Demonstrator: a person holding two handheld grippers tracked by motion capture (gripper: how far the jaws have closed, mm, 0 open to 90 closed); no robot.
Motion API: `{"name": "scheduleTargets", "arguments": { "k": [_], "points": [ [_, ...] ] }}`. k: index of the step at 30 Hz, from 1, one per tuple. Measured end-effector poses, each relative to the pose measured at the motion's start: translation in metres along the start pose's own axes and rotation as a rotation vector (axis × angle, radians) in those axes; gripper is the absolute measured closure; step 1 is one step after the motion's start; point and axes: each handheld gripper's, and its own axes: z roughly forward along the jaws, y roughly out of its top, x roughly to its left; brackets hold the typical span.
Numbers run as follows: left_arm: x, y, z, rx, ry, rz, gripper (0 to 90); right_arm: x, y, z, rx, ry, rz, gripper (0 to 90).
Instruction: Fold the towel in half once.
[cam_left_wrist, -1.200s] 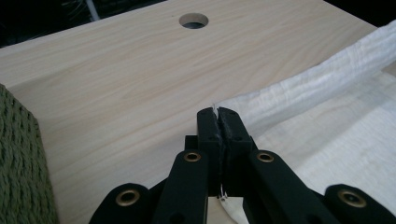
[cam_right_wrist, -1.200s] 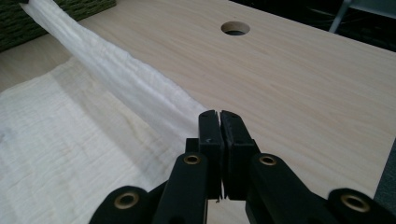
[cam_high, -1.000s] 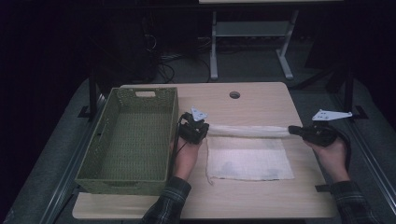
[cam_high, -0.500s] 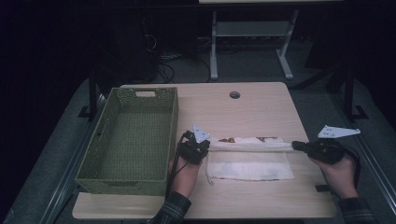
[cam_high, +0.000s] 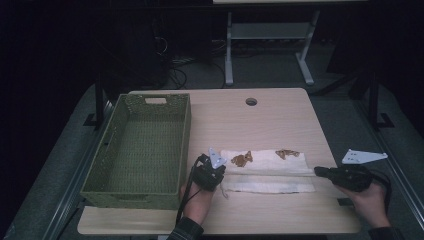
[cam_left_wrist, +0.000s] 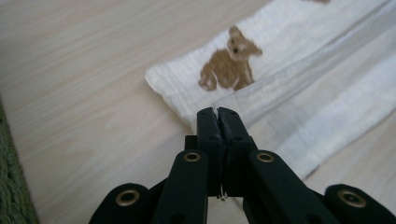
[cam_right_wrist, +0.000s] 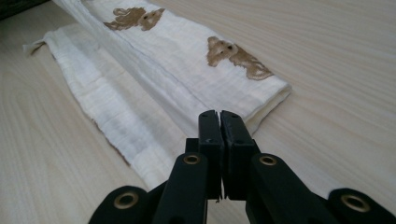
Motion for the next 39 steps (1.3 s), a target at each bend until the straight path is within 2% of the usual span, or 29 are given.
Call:
{"name": "scheduleTargets", "arguments": {
  "k": [4, 7, 10, 18, 23, 27, 29, 32, 33, 35, 39],
  "points": [
    [-0.002, -0.004, 0.004, 0.029, -0.013, 0.008, 87.9, 0.005, -0.006, 0.003, 0.024, 0.010, 0.001, 87.6],
    [-0.004, -0.005, 0.001, 0.027, -0.021, 0.013, 87.9, 0.007, -0.011, 0.003, 0.033, 0.018, 0.005, 87.3],
    [-0.004, -0.009, 0.001, 0.041, -0.049, 0.019, 87.8, 0.008, -0.016, 0.001, 0.040, 0.027, 0.025, 87.3],
    [-0.010, -0.019, 0.004, 0.107, -0.088, 0.056, 87.4, 0.009, -0.022, 0.003, 0.076, 0.050, 0.008, 87.1],
    [-0.011, -0.022, 0.003, 0.121, -0.095, 0.051, 87.3, 0.013, -0.023, 0.004, 0.090, 0.060, 0.002, 87.1],
    [-0.012, -0.024, 0.000, 0.117, -0.102, 0.041, 86.2, 0.014, -0.029, 0.001, 0.098, 0.067, 0.003, 86.8],
    [-0.012, -0.024, -0.003, 0.112, -0.105, 0.038, 80.9, 0.014, -0.031, -0.001, 0.096, 0.065, 0.005, 83.4],
    [-0.012, -0.020, -0.008, 0.069, -0.106, 0.025, 71.3, 0.012, -0.030, -0.005, 0.068, 0.067, 0.011, 74.8],
    [-0.011, -0.019, -0.010, 0.054, -0.113, 0.028, 68.9, 0.011, -0.029, -0.006, 0.049, 0.067, 0.018, 74.0],
    [-0.010, -0.016, -0.011, 0.022, -0.123, 0.011, 65.3, 0.011, -0.026, -0.008, 0.033, 0.064, 0.015, 73.1],
    [-0.006, -0.012, -0.009, 0.010, -0.126, 0.004, 62.0, 0.011, -0.022, -0.006, 0.026, 0.049, 0.008, 72.5]
  ]
}}
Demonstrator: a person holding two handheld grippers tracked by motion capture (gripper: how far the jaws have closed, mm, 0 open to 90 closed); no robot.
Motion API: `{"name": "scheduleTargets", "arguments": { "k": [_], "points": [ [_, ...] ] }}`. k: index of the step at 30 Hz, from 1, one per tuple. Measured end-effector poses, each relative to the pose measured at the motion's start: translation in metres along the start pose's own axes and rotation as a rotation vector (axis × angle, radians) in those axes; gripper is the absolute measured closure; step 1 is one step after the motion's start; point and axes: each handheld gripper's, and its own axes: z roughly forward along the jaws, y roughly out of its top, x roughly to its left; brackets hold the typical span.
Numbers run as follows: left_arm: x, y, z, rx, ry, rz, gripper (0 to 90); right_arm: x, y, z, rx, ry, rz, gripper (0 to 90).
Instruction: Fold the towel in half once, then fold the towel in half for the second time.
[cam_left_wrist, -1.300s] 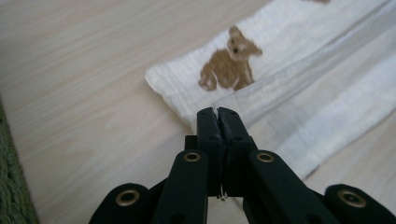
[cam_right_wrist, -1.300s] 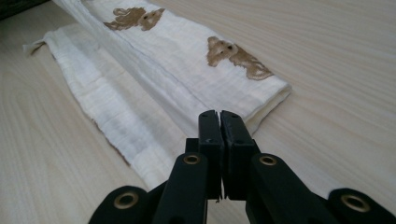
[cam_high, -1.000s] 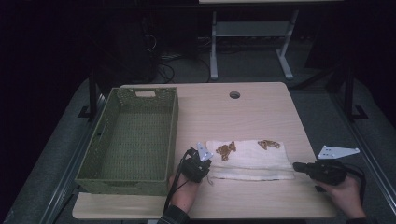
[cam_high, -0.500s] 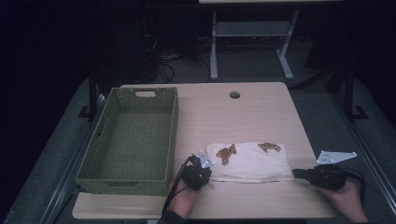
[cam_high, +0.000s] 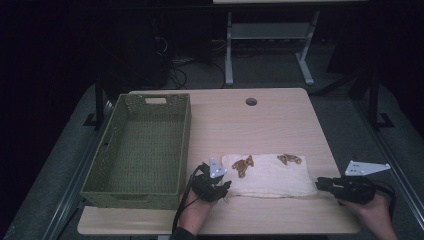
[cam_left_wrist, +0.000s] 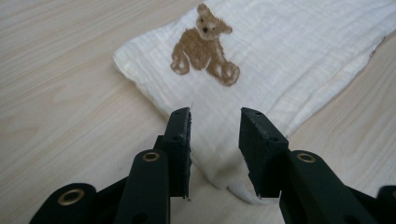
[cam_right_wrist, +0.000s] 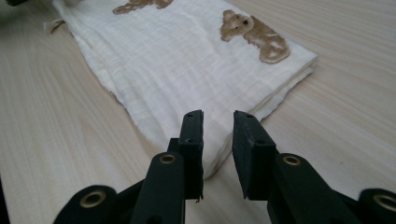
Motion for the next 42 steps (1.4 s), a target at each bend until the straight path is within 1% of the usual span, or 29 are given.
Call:
{"name": "scheduleTargets", "arguments": {
  "k": [6, 8, 10, 12, 14, 15, 18, 21, 23, 24, 28, 31, 32, 36, 38, 39, 42],
  "points": [
    [0.000, 0.009, 0.007, -0.013, -0.003, 0.018, 58.0, -0.002, 0.007, 0.006, -0.017, -0.017, -0.006, 72.1],
    [0.001, 0.012, 0.011, -0.013, 0.009, 0.031, 56.0, -0.003, 0.009, 0.008, -0.019, -0.021, -0.011, 71.4],
    [0.002, 0.017, 0.016, -0.018, 0.023, 0.031, 55.6, -0.004, 0.013, 0.011, -0.016, -0.032, -0.025, 71.2],
    [0.006, 0.021, 0.019, -0.020, 0.030, 0.033, 55.3, -0.006, 0.016, 0.014, -0.015, -0.037, -0.022, 71.2],
    [0.009, 0.023, 0.022, -0.023, 0.037, 0.029, 55.3, -0.009, 0.020, 0.016, -0.017, -0.046, -0.031, 71.2],
    [0.010, 0.024, 0.024, -0.023, 0.040, 0.024, 55.3, -0.010, 0.021, 0.017, -0.022, -0.047, -0.027, 71.2],
    [0.014, 0.028, 0.029, -0.019, 0.046, 0.027, 55.3, -0.017, 0.025, 0.019, -0.032, -0.058, -0.031, 70.8],
    [0.019, 0.033, 0.037, -0.010, 0.053, 0.030, 55.3, -0.024, 0.029, 0.022, -0.038, -0.065, -0.020, 70.4],
    [0.024, 0.036, 0.041, -0.010, 0.060, 0.021, 55.3, -0.028, 0.031, 0.025, -0.040, -0.065, -0.018, 70.0],
    [0.027, 0.037, 0.043, -0.012, 0.058, 0.009, 55.3, -0.030, 0.032, 0.026, -0.038, -0.067, -0.017, 69.9],
    [0.038, 0.044, 0.049, -0.020, 0.079, -0.002, 55.3, -0.037, 0.039, 0.032, -0.040, -0.074, -0.016, 69.5],
    [0.046, 0.048, 0.051, -0.030, 0.092, -0.009, 55.3, -0.042, 0.044, 0.038, -0.045, -0.077, -0.007, 69.1],
    [0.048, 0.049, 0.052, -0.033, 0.095, -0.017, 55.3, -0.044, 0.046, 0.041, -0.048, -0.079, -0.004, 69.1],
    [0.055, 0.050, 0.058, -0.029, 0.101, -0.026, 55.3, -0.052, 0.051, 0.051, -0.049, -0.069, 0.011, 68.7],
    [0.058, 0.051, 0.061, -0.020, 0.109, -0.022, 55.3, -0.055, 0.054, 0.056, -0.036, -0.076, 0.008, 68.7],
    [0.060, 0.051, 0.062, -0.022, 0.113, -0.029, 55.4, -0.057, 0.055, 0.059, -0.031, -0.076, 0.005, 68.7],
    [0.065, 0.050, 0.064, -0.017, 0.121, -0.036, 55.4, -0.062, 0.054, 0.066, -0.008, -0.076, 0.019, 68.8]
  ]
}}
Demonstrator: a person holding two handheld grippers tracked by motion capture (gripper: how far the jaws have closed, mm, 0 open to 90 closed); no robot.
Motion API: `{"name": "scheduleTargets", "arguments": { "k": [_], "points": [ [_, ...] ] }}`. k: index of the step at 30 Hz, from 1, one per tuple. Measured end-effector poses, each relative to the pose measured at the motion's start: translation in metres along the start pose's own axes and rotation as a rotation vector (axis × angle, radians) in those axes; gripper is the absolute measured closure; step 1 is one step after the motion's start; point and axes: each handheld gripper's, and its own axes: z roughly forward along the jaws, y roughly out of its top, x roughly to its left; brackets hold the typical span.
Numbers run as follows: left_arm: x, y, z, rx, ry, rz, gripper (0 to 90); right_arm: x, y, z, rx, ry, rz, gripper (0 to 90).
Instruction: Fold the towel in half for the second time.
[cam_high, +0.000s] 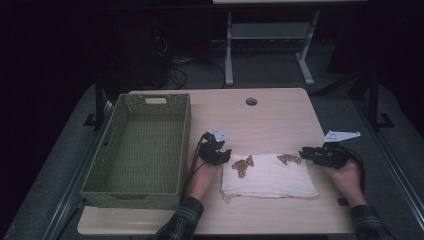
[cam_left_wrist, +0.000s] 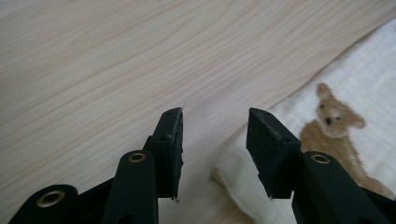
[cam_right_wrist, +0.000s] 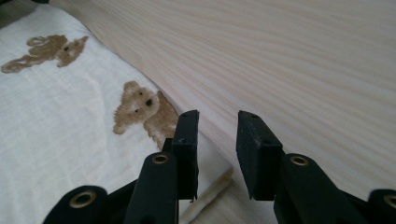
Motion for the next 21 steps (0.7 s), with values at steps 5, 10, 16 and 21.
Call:
{"name": "scheduleTargets", "arguments": {
  "k": [5, 10, 16, 21],
  "points": [
    [0.001, -0.003, 0.005, 0.014, 0.003, -0.014, 55.8, -0.004, -0.007, 0.003, 0.030, -0.002, 0.008, 68.7],
    [0.001, -0.007, 0.008, 0.027, 0.000, -0.018, 56.4, 0.000, -0.008, 0.007, 0.052, -0.002, 0.004, 79.6],
    [0.001, -0.009, 0.013, 0.046, -0.014, -0.006, 61.2, 0.003, -0.008, 0.007, 0.053, -0.003, -0.002, 83.7],
    [0.000, -0.010, 0.015, 0.071, -0.047, 0.003, 69.0, 0.003, -0.008, 0.007, 0.060, -0.007, -0.010, 84.4]
  ]
}}
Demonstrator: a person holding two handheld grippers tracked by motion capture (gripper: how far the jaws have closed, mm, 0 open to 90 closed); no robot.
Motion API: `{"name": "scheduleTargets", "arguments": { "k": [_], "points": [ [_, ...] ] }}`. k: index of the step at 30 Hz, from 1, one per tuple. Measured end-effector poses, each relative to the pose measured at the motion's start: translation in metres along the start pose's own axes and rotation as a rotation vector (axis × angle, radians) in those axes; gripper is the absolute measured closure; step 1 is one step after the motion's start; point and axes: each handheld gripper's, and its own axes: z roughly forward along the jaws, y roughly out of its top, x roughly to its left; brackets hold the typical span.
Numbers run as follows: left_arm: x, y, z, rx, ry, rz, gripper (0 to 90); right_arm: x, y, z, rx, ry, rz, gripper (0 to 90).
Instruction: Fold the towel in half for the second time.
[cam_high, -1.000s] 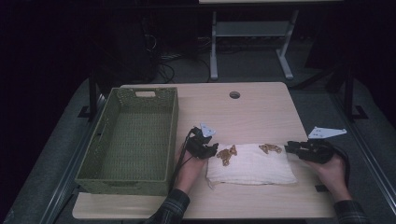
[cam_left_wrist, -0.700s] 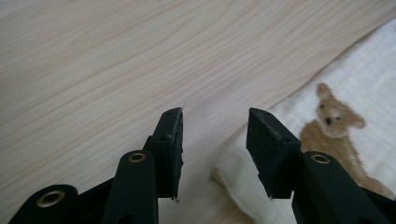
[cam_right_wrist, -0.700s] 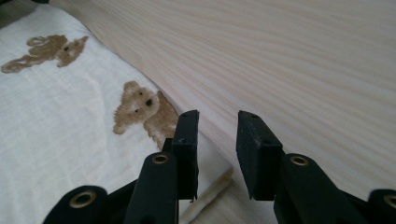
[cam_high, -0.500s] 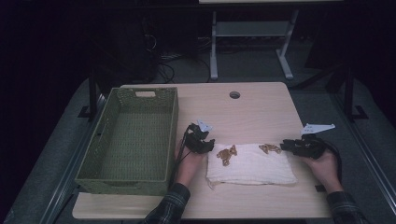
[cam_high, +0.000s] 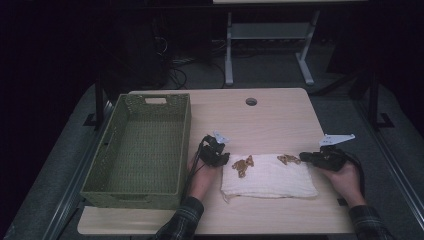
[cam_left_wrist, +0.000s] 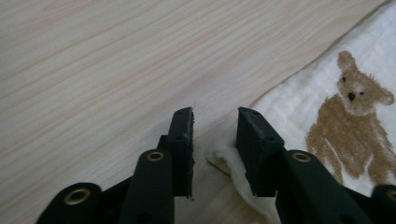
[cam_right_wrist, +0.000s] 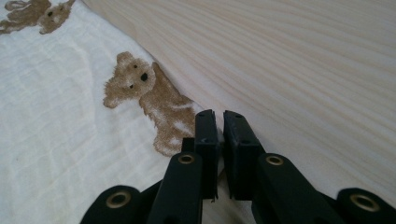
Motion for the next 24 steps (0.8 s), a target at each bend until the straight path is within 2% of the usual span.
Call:
{"name": "scheduleTargets", "arguments": {
  "k": [3, 6, 8, 13, 14, 18, 21, 24],
  "points": [
    [-0.001, 0.000, 0.000, 0.002, -0.028, -0.009, 80.2, 0.001, 0.001, 0.000, -0.001, -0.003, 0.001, 85.1],
    [-0.004, 0.002, 0.000, 0.011, -0.018, 0.024, 86.2, -0.001, 0.001, 0.001, -0.002, -0.013, -0.018, 85.7],
    [-0.005, 0.002, 0.000, 0.005, -0.016, 0.034, 86.8, -0.003, 0.001, 0.000, -0.005, -0.006, -0.004, 85.7],
    [-0.001, 0.004, -0.007, -0.065, -0.047, -0.013, 87.1, -0.010, 0.003, -0.004, -0.021, -0.019, -0.008, 85.8],
    [0.000, 0.005, -0.009, -0.083, -0.051, -0.018, 87.1, -0.012, 0.005, -0.006, -0.024, -0.022, 0.005, 85.8],
    [0.002, 0.007, -0.016, -0.133, -0.057, -0.036, 87.1, -0.022, 0.011, -0.009, -0.064, -0.032, -0.001, 85.9],
    [0.001, 0.009, -0.021, -0.147, -0.042, -0.019, 87.1, -0.024, 0.016, -0.013, -0.091, -0.032, -0.003, 85.9],
    [0.002, 0.009, -0.023, -0.154, -0.046, -0.026, 87.1, -0.022, 0.019, -0.018, -0.117, -0.031, -0.003, 85.9]
  ]
}}
